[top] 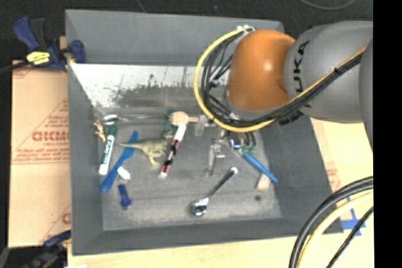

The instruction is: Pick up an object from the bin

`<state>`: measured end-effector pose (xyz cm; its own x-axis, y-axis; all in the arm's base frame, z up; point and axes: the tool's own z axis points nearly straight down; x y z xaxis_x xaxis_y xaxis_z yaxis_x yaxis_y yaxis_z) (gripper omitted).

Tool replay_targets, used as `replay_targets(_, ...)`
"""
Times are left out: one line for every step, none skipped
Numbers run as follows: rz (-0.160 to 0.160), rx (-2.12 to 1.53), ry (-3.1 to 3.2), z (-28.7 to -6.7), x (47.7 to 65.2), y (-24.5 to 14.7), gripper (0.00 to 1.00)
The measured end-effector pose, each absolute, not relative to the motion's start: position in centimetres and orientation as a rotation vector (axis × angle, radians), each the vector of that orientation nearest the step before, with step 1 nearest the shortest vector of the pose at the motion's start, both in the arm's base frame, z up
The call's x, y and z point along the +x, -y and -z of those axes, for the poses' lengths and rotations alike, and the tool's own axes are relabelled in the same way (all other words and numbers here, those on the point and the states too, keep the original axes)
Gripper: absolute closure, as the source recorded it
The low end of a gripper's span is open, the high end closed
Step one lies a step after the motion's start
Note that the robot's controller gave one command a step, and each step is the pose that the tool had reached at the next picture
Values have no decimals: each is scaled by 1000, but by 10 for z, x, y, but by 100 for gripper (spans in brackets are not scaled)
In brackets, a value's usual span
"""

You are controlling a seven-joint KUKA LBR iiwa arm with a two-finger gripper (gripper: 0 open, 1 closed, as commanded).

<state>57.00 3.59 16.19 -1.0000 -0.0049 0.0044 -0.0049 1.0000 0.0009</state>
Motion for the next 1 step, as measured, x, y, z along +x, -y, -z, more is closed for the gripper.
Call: replay_targets(3,6,3145,-167,572,-36,0)
